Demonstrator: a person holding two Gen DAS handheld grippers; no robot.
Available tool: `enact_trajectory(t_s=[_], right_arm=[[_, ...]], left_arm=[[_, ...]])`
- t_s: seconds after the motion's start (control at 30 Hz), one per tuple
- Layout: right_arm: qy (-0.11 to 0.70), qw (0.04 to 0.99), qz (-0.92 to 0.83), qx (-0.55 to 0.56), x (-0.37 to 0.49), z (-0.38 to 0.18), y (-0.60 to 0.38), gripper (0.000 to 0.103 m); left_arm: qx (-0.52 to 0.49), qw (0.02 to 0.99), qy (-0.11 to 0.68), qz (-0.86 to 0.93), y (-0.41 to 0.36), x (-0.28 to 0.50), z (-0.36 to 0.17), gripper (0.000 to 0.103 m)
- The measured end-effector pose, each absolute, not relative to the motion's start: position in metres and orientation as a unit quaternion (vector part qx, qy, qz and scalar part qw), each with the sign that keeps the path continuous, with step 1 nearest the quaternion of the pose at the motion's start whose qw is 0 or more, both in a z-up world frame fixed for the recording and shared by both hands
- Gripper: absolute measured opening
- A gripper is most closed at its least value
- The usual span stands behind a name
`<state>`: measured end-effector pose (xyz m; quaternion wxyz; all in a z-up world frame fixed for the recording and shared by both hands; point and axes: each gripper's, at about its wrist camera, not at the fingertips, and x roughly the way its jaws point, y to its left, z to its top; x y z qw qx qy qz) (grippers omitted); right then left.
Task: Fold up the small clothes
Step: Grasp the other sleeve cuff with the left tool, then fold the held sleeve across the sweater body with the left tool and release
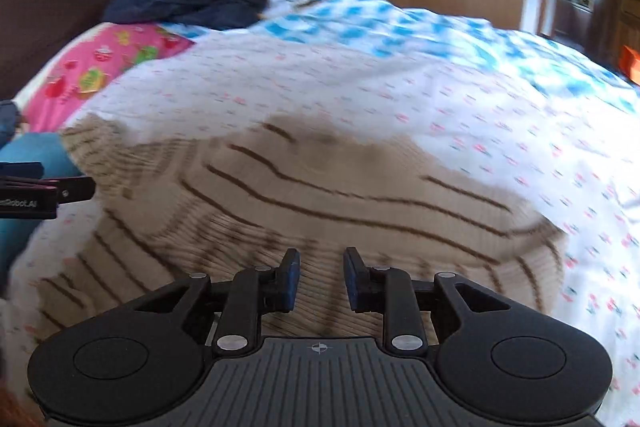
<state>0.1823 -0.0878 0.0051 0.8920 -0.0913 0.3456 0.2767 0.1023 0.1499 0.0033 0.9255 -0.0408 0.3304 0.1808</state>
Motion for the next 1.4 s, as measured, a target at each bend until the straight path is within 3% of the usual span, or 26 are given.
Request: enact_trajectory(t_s=[0.17,0.3,0.47,0.53,0.87,0.97,1.03,1.1,1.2,1.4], right_arm=[[0.334,0.874,0.335,-0.112,0.176,0.013,-0.031,0.025],[0.337,0.862,0.36,-0.118,0.165,0.009,-0.006,0.025],[0.342,0.858,0.367,-0.111,0.162,0.003,-0.002,0.025],[0.345,0.859,0.364,-0.105,0.164,0.002,-0.004,0.025],[0.354,0.866,0.347,-0.07,0.176,0.001,-0.023,0.025],[0.352,0.868,0.345,-0.065,0.176,0.003,-0.026,0.025],[0.349,0.871,0.341,-0.063,0.176,0.005,-0.029,0.025],[0.345,0.875,0.336,-0.057,0.178,0.008,-0.034,0.025],[0.336,0.883,0.326,-0.043,0.181,0.015,-0.044,0.025],[0.322,0.904,0.283,-0.01,0.186,0.024,-0.074,0.025]], left_arm=[[-0.031,0.924,0.315,0.215,0.191,0.094,0.012,0.103],[-0.103,0.915,0.314,0.231,0.255,0.11,0.019,0.103],[-0.268,0.873,0.339,0.227,0.334,0.133,-0.001,0.08],[-0.324,0.858,0.33,0.222,0.347,0.135,-0.014,0.077],[-0.333,0.845,0.332,0.254,0.352,0.179,-0.032,0.077],[-0.334,0.84,0.32,0.285,0.353,0.183,-0.033,0.061],[-0.336,0.835,0.317,0.298,0.356,0.185,-0.035,0.031],[-0.368,0.831,0.31,0.279,0.362,0.184,-0.04,0.013],[-0.38,0.843,0.287,0.25,0.351,0.177,-0.034,0.013],[-0.297,0.912,0.273,0.073,0.252,0.171,0.006,0.013]])
